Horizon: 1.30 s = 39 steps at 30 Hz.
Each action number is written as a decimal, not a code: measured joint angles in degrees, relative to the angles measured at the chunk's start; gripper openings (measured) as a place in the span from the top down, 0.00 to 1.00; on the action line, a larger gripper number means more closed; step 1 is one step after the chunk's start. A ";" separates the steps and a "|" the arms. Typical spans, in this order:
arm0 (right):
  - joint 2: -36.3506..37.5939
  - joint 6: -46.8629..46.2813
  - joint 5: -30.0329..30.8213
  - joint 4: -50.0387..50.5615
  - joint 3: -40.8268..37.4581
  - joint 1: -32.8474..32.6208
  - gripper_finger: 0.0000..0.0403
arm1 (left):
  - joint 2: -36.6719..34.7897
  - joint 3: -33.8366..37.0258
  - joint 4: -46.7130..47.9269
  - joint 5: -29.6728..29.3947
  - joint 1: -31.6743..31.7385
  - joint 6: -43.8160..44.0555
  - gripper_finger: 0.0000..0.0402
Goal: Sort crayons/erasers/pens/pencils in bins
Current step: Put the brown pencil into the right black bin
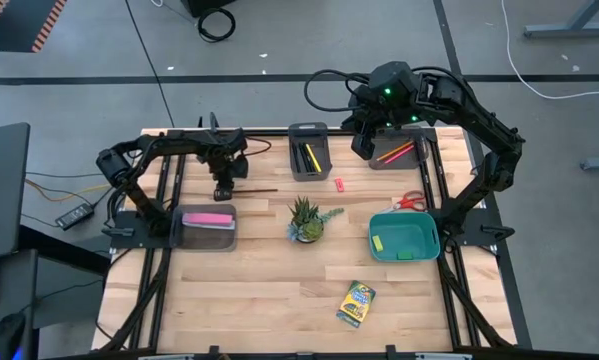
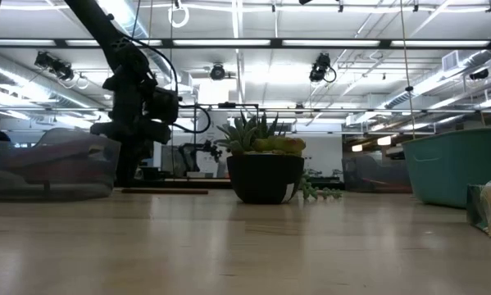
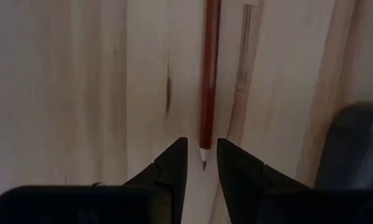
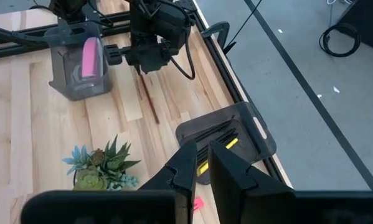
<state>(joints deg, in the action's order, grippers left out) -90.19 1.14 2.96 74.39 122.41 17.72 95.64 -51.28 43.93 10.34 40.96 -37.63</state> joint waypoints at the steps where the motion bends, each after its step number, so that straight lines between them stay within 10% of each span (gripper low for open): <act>1: 0.00 -0.03 0.00 0.01 0.00 0.00 0.88 | 0.00 0.01 0.09 -0.21 -0.03 -0.39 0.77; 22: 0.00 -0.85 0.02 -0.02 0.00 0.00 0.88 | 4.13 -0.17 -1.41 0.00 -1.10 0.32 0.75; 39: 0.00 -0.93 1.55 -0.19 0.00 0.00 0.88 | 5.61 -0.89 -4.56 -2.61 -7.38 7.71 0.95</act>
<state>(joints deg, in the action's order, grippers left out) -90.19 0.21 4.51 74.20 122.41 17.72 101.24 -52.16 39.37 7.73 33.58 -29.92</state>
